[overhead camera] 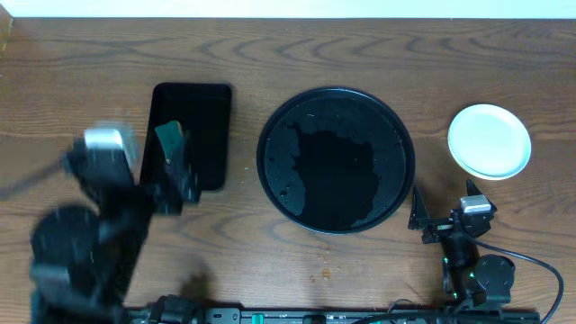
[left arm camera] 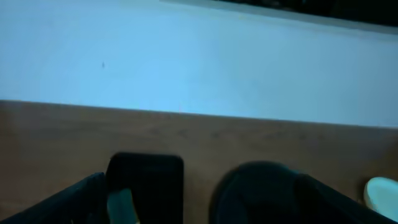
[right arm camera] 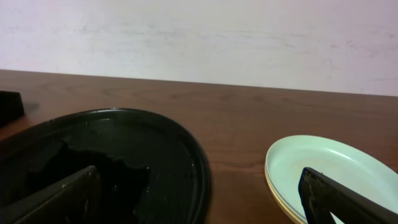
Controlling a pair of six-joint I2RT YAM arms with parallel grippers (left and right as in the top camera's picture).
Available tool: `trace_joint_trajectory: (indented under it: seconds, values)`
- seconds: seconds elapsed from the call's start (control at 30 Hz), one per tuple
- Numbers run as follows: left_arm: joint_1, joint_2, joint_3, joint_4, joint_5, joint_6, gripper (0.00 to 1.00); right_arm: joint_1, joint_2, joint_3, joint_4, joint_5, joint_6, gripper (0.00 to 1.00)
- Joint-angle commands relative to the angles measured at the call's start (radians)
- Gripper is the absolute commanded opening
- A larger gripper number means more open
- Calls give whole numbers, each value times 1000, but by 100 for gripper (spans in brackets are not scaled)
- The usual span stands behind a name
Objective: Clean dirty plates on tray and stack at the side
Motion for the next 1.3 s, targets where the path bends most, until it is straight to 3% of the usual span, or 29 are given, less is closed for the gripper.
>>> trace_joint_trajectory:
  seconds: [0.0, 0.13, 0.43, 0.57, 0.9, 1.17, 1.27]
  values:
    - [0, -135, -192, -2, -5, 24, 94, 8, 1, -1, -3, 6, 14, 99]
    - [25, -317, -412, 59, -5, 24, 94, 8, 1, -1, -3, 6, 14, 99]
    - [75, -577, -807, 738, 17, 17, 94, 8, 1, -1, -3, 6, 14, 99]
    - [75, -616, -931, 937, 36, 16, 94, 8, 1, -1, -3, 6, 14, 99]
    - [75, -618, -1111, 937, 51, -6, 94, 8, 1, -1, -3, 6, 14, 99]
    - [77, -617, -1109, 575, 7, -5, 94, 8, 1, -1, -3, 6, 14, 99]
    - [77, -616, -1109, 584, -10, -2, 94, 8, 1, -1, -3, 6, 14, 99]
